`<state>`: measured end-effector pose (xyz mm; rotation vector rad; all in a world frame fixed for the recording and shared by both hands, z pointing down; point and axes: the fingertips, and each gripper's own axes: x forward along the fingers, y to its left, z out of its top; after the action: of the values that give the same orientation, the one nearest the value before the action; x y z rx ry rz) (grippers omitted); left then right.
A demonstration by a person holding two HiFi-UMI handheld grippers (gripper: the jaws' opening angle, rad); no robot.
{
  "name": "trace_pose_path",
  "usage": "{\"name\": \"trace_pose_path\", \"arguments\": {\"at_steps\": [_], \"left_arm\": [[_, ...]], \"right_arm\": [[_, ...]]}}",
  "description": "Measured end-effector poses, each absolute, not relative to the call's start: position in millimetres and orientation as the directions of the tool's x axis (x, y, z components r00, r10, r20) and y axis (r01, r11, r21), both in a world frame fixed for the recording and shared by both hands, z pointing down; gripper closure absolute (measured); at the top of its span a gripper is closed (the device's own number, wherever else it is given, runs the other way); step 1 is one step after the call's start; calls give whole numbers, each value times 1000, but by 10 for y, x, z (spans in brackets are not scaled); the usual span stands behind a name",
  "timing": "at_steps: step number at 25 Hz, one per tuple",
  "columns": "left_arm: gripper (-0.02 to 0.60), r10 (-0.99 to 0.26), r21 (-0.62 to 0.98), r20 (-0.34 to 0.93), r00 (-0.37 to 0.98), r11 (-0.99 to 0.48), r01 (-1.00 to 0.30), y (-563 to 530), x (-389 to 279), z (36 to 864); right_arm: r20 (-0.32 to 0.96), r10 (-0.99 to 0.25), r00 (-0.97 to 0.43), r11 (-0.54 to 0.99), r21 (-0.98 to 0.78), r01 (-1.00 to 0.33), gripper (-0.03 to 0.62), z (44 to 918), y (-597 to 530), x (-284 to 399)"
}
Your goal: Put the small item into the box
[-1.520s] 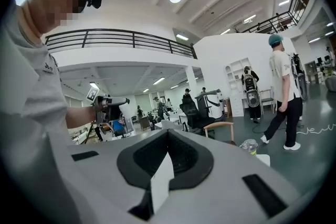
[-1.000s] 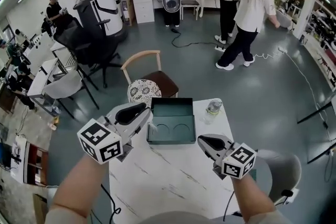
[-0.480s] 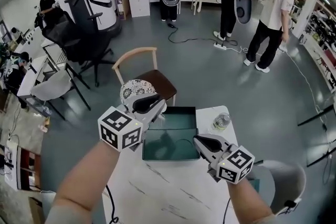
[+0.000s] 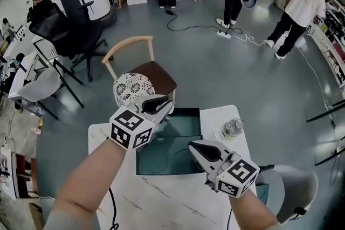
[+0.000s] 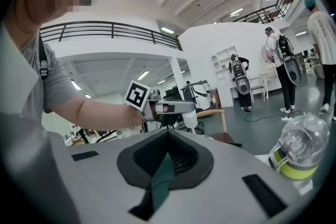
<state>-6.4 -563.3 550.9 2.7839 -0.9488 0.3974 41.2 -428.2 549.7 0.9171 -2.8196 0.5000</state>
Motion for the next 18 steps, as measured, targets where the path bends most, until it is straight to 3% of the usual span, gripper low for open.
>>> {"name": "trace_pose_path", "arguments": {"at_steps": [18], "left_arm": [[505, -487, -111, 468, 737, -860, -498, -5675, 163, 6332]], "right_arm": [[232, -570, -788, 748, -250, -615, 586, 5650, -4415, 419]]}}
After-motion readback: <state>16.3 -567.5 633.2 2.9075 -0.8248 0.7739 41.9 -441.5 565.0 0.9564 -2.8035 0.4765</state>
